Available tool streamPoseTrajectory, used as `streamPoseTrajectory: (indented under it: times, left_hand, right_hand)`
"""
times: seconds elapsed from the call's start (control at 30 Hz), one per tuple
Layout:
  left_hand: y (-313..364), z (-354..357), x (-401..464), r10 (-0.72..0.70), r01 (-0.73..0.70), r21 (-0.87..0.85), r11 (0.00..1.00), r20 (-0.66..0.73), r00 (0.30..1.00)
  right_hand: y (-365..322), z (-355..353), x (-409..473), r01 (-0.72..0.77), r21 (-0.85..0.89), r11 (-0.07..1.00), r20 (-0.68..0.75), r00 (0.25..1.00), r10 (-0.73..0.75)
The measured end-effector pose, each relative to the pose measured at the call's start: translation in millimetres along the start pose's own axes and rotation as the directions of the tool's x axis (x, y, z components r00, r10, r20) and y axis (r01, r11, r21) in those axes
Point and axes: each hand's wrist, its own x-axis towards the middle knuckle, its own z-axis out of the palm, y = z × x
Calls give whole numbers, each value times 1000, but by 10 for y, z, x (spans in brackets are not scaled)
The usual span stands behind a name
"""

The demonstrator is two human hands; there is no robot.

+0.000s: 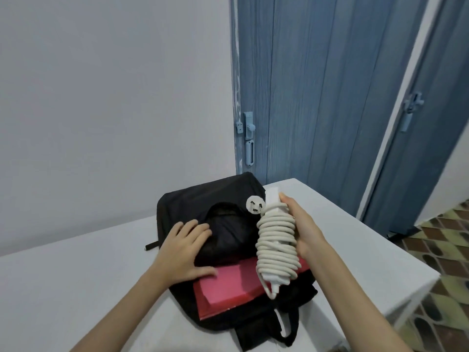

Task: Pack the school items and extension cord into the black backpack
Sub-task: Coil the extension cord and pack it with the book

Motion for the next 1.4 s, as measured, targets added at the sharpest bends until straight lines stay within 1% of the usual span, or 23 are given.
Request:
streamPoseTrajectory:
  times: [0.07,0.1,0.13,0.17,0.23,0.3,0.4,0.53,0.63,0.7,0.77,0.87,0.93,1.03,1.07,1.1,1.2,1.23,1.3,1.33,1.37,1.4]
  left_hand:
    - [-116,-18,9,21,-21,-7,1000,-12,1000]
    - [-181,-63,87,-15,15,-34,999,-16,1000]
    - [-256,-119,187,-85,83,-62,995,-37,996]
    - [-325,-213,323,-189,182,-99,978,-63,980]
    - [-435,-415,603,-403,382,-167,909,-116,908]
    - [-488,-536,815,-509,480,-196,855,-143,849]
    - [-437,-584,957,-546,505,-231,831,-172,820]
    - [-358,-566,920,-570,514,-269,815,-210,794]
    - [-365,-605,966,-568,498,-295,815,-239,788]
    - [-365,-621,1007,-565,486,-310,817,-261,783]
    - [-380,-643,1031,-588,494,-340,800,-279,760]
    - [-416,-659,1056,-647,522,-408,749,-279,710]
    - [-418,-630,1055,-668,538,-427,727,-260,697]
    - [-383,-556,987,-707,573,-451,685,-218,673]
    - [-388,-543,969,-724,588,-458,667,-210,658]
    - [-392,-534,951,-734,601,-457,656,-201,648]
    - [-403,-533,961,-742,626,-437,646,-168,649]
    - [-393,-530,966,-740,626,-436,647,-160,653]
    - [-378,-526,961,-736,623,-436,649,-152,660]
    - [-373,-522,956,-733,620,-438,651,-148,664]
    - [-372,-526,952,-731,617,-441,652,-149,666]
    - [-365,-532,952,-731,615,-447,650,-146,666]
  right_hand:
    - [5,-12,3,28,-57,998,5,1000,-28]
    - [-5,-24,17,45,-103,994,-10,999,-46]
    - [-13,-27,20,37,-143,989,-9,999,-39]
    - [-12,-26,7,-10,-146,989,22,1000,14]
    - [15,-26,-35,-135,-132,982,76,986,146]
    - [80,-37,-61,-195,-186,963,52,977,208]
    - [167,-52,29,-233,-215,948,-12,972,236]
    - [154,171,298,-208,-260,943,-44,978,203]
    - [188,590,540,-138,-405,904,-60,990,124]
    - [248,901,745,-65,-527,848,-68,997,34]
    - [280,1157,932,-36,-641,766,-50,999,6]
    - [333,1388,1151,-46,-799,600,-33,999,33]
    - [414,1439,1247,-15,-867,499,-20,1000,-6]
    - [550,1472,1257,36,-951,306,20,998,-56]
    - [563,1482,1248,37,-967,251,26,999,-48]
    - [559,1476,1222,45,-973,225,40,999,-24]
    - [445,1343,1046,154,-950,270,166,986,20]
    - [404,1232,923,203,-945,256,214,977,16]
    - [383,928,617,314,-938,147,319,948,10]
    - [426,761,460,358,-929,92,362,932,34]
    - [514,616,340,382,-922,58,385,920,70]
    - [635,504,267,382,-923,50,385,919,80]
